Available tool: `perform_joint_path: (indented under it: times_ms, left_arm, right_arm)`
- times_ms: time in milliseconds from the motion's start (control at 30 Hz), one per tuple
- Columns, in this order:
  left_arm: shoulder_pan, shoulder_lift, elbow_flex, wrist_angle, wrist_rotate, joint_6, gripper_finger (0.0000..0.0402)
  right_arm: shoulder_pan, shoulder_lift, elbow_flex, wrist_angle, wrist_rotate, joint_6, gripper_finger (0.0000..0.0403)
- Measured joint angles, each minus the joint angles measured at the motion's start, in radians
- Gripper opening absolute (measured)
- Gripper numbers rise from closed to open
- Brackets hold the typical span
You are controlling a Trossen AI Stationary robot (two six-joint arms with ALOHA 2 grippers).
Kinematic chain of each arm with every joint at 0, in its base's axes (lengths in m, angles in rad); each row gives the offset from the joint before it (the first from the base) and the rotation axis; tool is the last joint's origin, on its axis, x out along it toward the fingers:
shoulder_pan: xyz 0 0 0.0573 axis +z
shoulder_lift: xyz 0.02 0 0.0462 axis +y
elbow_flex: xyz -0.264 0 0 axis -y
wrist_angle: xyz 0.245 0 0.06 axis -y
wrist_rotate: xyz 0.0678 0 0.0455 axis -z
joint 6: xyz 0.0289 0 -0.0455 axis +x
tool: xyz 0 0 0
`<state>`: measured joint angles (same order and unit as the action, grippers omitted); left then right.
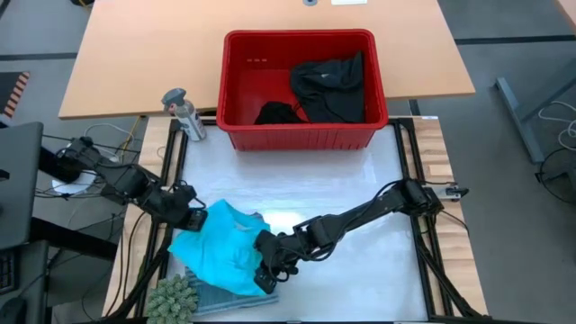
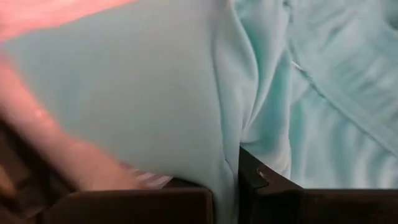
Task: Fold Laundry from Bin
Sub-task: Stack the light blue shorts on top of the folded patterned blue shirt
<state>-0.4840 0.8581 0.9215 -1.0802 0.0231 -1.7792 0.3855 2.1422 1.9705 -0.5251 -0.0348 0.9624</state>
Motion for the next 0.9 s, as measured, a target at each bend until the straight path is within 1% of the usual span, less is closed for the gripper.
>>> perform_joint_path:
  times_ms: [167,267,367,467,667,767,900]
  left_arm:
    - [-0.106,0.0,0.0,-0.003,0.006,-0.092,0.0]
    - [-0.179,0.0,0.0,-0.007,-0.029,-0.14,0.0]
    - [-0.231,0.0,0.0,-0.009,-0.059,-0.165,0.0]
    - [-0.271,0.0,0.0,-0.01,-0.109,-0.181,0.0]
    - [-0.281,-0.011,0.0,-0.117,-0.116,-0.062,0.0]
    - [-0.274,-0.016,0.0,-0.18,-0.135,-0.026,0.0]
    - [-0.232,-0.015,-0.001,-0.201,-0.137,0.075,0.0]
  right_arm:
    - [-0.001,0.006,0.0,-0.001,-0.018,-0.003,0.0023]
    - [-0.016,0.006,-0.004,0.002,0.001,0.02,0.0023]
    - [-0.03,0.006,-0.005,0.006,0.013,0.035,0.0023]
    - [-0.043,0.006,-0.005,0.006,0.02,0.045,0.0023]
    - [-0.034,0.006,-0.006,0.073,0.063,0.1,0.0023]
    - [-0.003,0.006,-0.006,0.096,0.121,0.153,0.0023]
    - [0.037,0.006,-0.006,0.096,0.227,0.228,0.0023]
